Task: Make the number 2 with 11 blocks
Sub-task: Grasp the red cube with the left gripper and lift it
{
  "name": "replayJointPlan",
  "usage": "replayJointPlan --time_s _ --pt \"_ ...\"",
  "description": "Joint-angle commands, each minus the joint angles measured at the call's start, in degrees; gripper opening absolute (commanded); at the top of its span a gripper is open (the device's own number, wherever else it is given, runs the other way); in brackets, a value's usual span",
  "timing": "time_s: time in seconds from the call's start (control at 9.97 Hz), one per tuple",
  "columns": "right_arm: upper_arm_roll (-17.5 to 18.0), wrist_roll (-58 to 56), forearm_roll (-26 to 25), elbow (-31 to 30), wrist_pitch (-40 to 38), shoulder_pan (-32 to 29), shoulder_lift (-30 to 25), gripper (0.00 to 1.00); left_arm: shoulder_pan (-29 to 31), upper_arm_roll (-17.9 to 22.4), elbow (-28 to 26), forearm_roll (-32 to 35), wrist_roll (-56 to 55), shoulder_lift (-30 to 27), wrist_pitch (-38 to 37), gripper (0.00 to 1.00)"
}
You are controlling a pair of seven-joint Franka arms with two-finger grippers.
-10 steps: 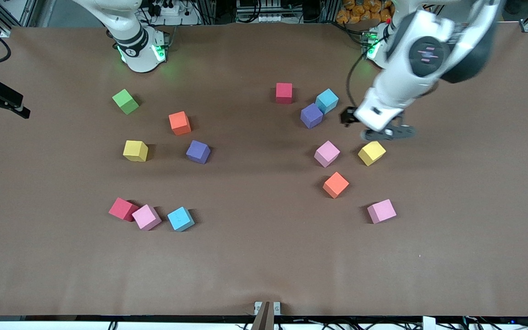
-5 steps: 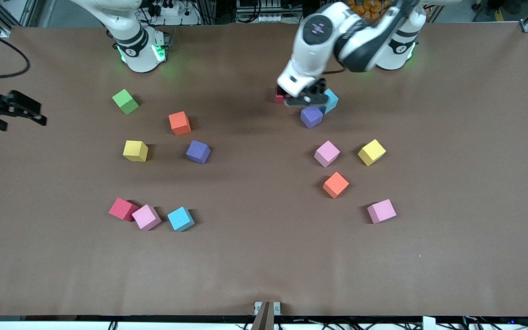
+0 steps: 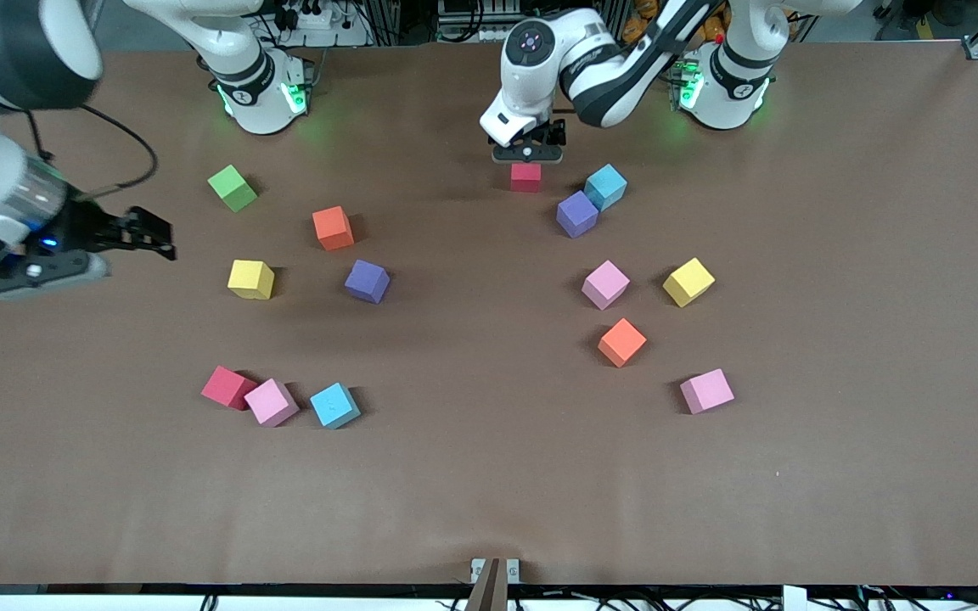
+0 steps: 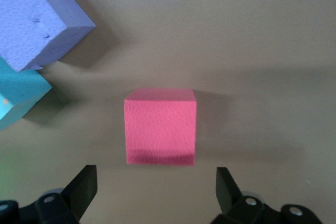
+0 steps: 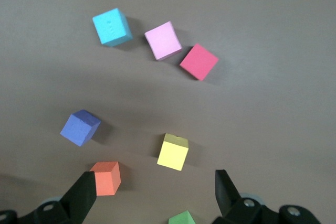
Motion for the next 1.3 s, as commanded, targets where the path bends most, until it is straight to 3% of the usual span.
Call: replayJointPlan --time_s 0.0,0.2,0.4,0.5,0.6,0.8,1.0,1.2 --pt "-0.18 0.25 -0.84 -1.12 1.52 1.43 1.2 1.0 0.23 1.51 2.78 5.9 -2.43 5.76 0.96 1.0" --pt "-0.18 -0.28 -0.75 -1.12 5.02 3.18 4.88 1.0 -0.47 2.05 4.01 7.05 -2.61 8.41 1.14 1.0" --pt "-0.18 -0.37 -0.75 -6.09 11.68 5.46 5.69 1.0 -0.39 2.14 4.19 9.07 -2.87 10.16 1.75 1.0" --pt "-0.18 -2.72 -0.75 -8.57 14.24 5.56 5.78 1.0 -0.3 2.14 4.19 10.13 -2.87 11.22 1.75 0.93" --pt "-0.09 -5.53 -0.66 -11.12 16.79 5.65 5.43 1.0 -0.3 2.31 4.19 10.22 -3.39 11.23 1.75 0.03" --pt "-0.01 -5.82 -0.14 -17.96 23.2 6.87 4.11 1.0 0.05 2.32 5.76 10.22 -5.32 11.23 1.67 0.0" --pt "0.0 -5.9 -0.13 -21.06 23.94 9.07 2.8 1.0 -1.69 2.4 11.63 10.22 -6.74 13.06 0.97 0.0" --pt "-0.09 -5.91 -0.13 -21.59 24.11 12.75 2.96 1.0 -9.3 7.9 20.76 10.58 -7.88 16.22 -3.76 0.0"
